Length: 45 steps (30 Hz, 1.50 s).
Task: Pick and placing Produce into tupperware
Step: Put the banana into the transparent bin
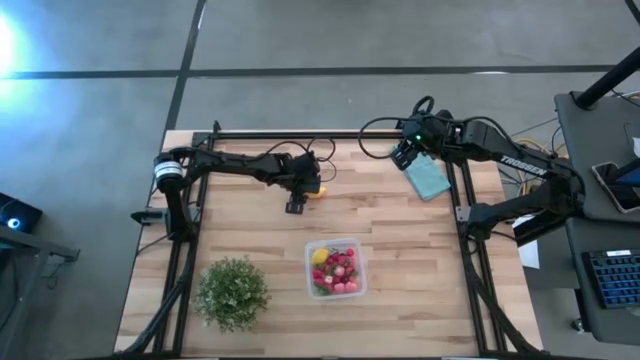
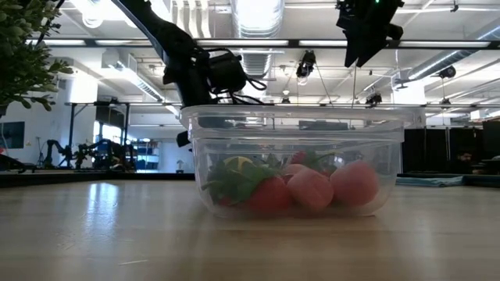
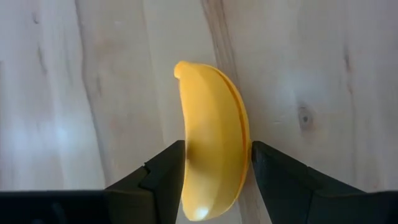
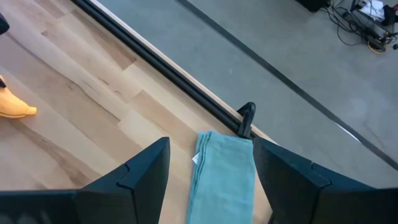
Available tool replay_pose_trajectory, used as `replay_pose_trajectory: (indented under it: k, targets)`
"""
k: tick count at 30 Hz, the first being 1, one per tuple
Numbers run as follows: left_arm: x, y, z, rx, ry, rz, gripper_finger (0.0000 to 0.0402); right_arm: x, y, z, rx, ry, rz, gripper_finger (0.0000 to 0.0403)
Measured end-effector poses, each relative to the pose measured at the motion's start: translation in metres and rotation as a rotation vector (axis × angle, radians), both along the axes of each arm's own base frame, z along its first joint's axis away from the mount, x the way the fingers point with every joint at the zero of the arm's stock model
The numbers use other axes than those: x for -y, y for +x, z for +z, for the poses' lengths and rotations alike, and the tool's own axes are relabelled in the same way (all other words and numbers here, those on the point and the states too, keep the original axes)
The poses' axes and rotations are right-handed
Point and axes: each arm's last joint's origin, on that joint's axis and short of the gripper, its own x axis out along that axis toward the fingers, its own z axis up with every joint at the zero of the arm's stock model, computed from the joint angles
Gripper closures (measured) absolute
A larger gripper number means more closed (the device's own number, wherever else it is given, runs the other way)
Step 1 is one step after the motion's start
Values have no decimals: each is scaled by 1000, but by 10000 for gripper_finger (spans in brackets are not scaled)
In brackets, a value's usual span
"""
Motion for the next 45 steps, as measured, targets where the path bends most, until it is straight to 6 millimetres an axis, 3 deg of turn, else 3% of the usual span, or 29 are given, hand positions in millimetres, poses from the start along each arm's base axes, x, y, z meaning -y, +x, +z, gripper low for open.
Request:
replay_pose_trajectory:
  k: [9,18,28,36,45]
  targets:
    - [-1,4,-12,-26,-31,13,231,0,0,0,5,2,-6,179]
    - [-2,8,-6,2,-23,19,231,0,0,0,5,3,-7,179]
    - [-1,7,-16,-33,-33,20,231,0,0,0,5,3,-6,179]
    - [-2,11,-1,0,-39,50,231,0,0,0,2,3,-5,179]
    - [13,20,23,2,-46,18,231,-2,-1,0,3,5,5,179]
